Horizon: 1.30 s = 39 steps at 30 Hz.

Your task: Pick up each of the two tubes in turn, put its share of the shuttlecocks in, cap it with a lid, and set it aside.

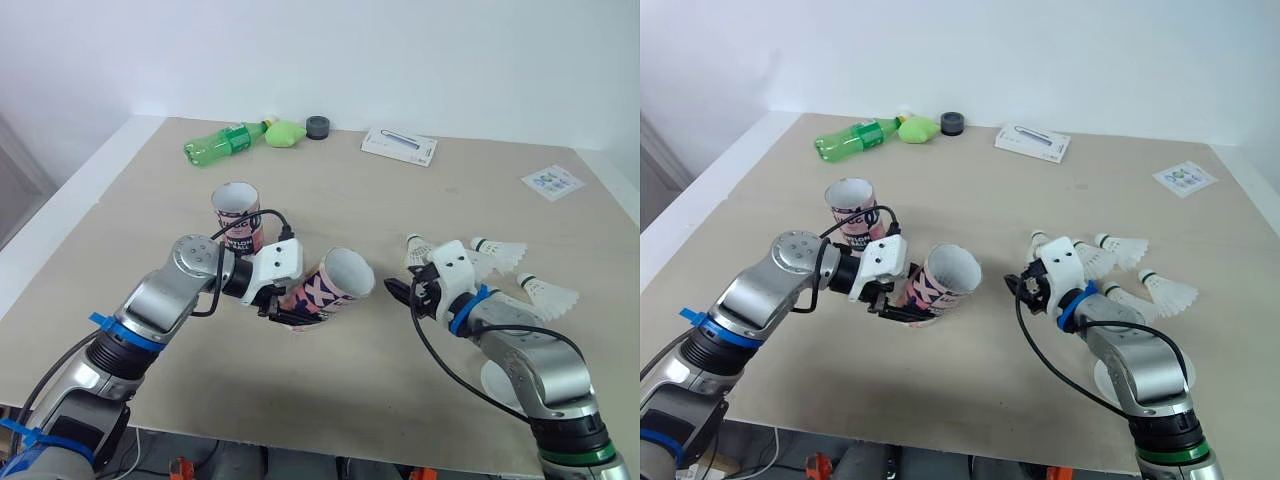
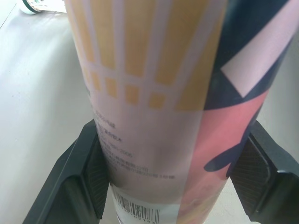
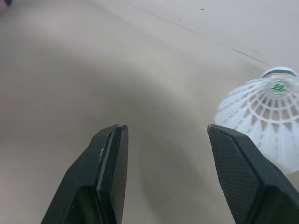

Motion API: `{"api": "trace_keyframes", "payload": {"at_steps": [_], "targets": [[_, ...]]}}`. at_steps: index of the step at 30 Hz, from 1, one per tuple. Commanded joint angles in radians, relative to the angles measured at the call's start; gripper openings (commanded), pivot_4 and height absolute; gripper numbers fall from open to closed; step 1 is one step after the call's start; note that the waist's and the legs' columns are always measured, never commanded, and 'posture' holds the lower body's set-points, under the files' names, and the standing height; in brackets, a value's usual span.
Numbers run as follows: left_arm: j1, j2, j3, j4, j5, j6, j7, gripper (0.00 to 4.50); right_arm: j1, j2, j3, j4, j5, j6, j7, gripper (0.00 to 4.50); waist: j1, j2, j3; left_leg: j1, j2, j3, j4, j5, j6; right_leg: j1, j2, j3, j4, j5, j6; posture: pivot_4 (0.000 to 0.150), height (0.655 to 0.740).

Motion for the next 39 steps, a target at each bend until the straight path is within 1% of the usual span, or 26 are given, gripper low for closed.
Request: {"api": "trace_keyframes", "payload": {"at_steps": [1,9,13,23,25,26,27,28,29,31,37,39], "targets": [[0.019,0.009,-0.006,0.007,0.014,0.004,0.01,3.13,-0.027,-0.002,-0.037,-0.011,-0.01,-0.014,-0.002,2.97,0.0,0.0,0.0,0.0,0.0,0.0,0.0,0.0,0.0,0.0,0.0,0.0,0.0,0.0,0.0,0.15,0.7294],[0.02,0.003,-0.004,-0.004,0.012,0.014,0.017,3.13,-0.106,0.044,0.042,0.13,-0.134,-0.098,-0.041,2.97,-0.001,0.0,0.0,0.0,0.0,0.0,0.0,0.0,0.0,0.0,0.0,0.0,0.0,0.001,0.0,0.15,0.7294],[0.019,0.011,0.005,-0.014,0.008,0.026,0.02,3.13,-0.142,0.058,0.049,0.203,-0.179,-0.113,-0.052,2.97,-0.001,0.0,0.0,0.0,0.0,0.0,0.0,0.0,0.0,0.0,0.0,0.0,0.0,0.001,0.0,0.15,0.7294],[0.031,0.016,0.018,-0.043,0.003,0.054,0.038,3.13,-0.231,0.13,0.07,0.31,-0.254,-0.158,-0.074,2.97,-0.007,0.0,0.0,0.0,0.001,0.0,0.0,0.0,0.0,-0.001,0.001,0.0,0.0,0.001,0.0,0.15,0.7294],[0.031,0.016,0.02,-0.045,0.002,0.059,0.041,3.13,-0.238,0.143,0.081,0.328,-0.268,-0.173,-0.074,2.45,-0.009,0.0,0.0,0.0,0.001,0.0,0.0,0.0,0.0,-0.001,0.001,0.0,0.0,0.001,0.0,0.15,0.7294],[0.032,0.017,0.021,-0.048,0.002,0.061,0.043,3.13,-0.239,0.146,0.085,0.338,-0.276,-0.18,-0.076,2.27,-0.009,0.0,0.0,0.0,0.001,0.0,0.0,0.0,0.0,-0.001,0.001,0.0,0.0,0.001,0.0,0.15,0.7294],[0.033,0.017,0.022,-0.05,0.002,0.063,0.044,3.13,-0.239,0.146,0.088,0.345,-0.285,-0.188,-0.076,1.7,-0.009,0.0,0.0,0.0,0.001,0.0,0.0,0.0,0.0,-0.001,0.001,0.0,0.0,0.002,0.002,0.15,0.7294],[0.033,0.017,0.022,-0.051,0.002,0.065,0.045,3.13,-0.239,0.143,0.093,0.354,-0.298,-0.199,-0.076,1.39,-0.009,0.0,0.0,0.0,0.001,0.0,0.0,0.0,0.0,-0.001,0.001,0.0,0.0,0.003,0.004,0.15,0.7294],[0.032,0.016,0.022,-0.051,0.001,0.066,0.046,3.13,-0.239,0.14,0.096,0.36,-0.308,-0.208,-0.075,0.75,-0.009,0.0,0.0,0.0,0.001,0.0,0.0,0.0,0.0,-0.001,0.001,0.0,0.0,0.003,0.004,0.15,0.7294],[0.033,0.017,0.023,-0.053,-0.001,0.069,0.05,3.13,-0.238,0.143,0.087,0.367,-0.314,-0.213,-0.076,0.12,-0.009,0.0,0.0,0.0,0.0,0.0,0.0,0.0,0.0,-0.001,0.001,0.0,0.0,0.003,0.004,0.15,0.7294],[0.034,0.014,0.02,-0.052,-0.003,0.068,0.057,3.13,-0.234,0.142,0.073,0.353,-0.334,-0.245,-0.069,0.12,-0.009,0.0,0.0,0.0,0.001,0.0,0.0,0.0,0.0,-0.001,0.001,0.0,0.0,0.004,0.004,0.15,0.7294],[0.033,0.011,0.018,-0.048,-0.002,0.065,0.058,3.13,-0.238,0.146,0.063,0.335,-0.33,-0.294,-0.067,0.12,-0.009,0.0,0.0,0.0,0.001,0.0,0.0,0.0,0.0,-0.001,0.001,0.0,0.0,0.003,0.004,0.15,0.7294]]}}
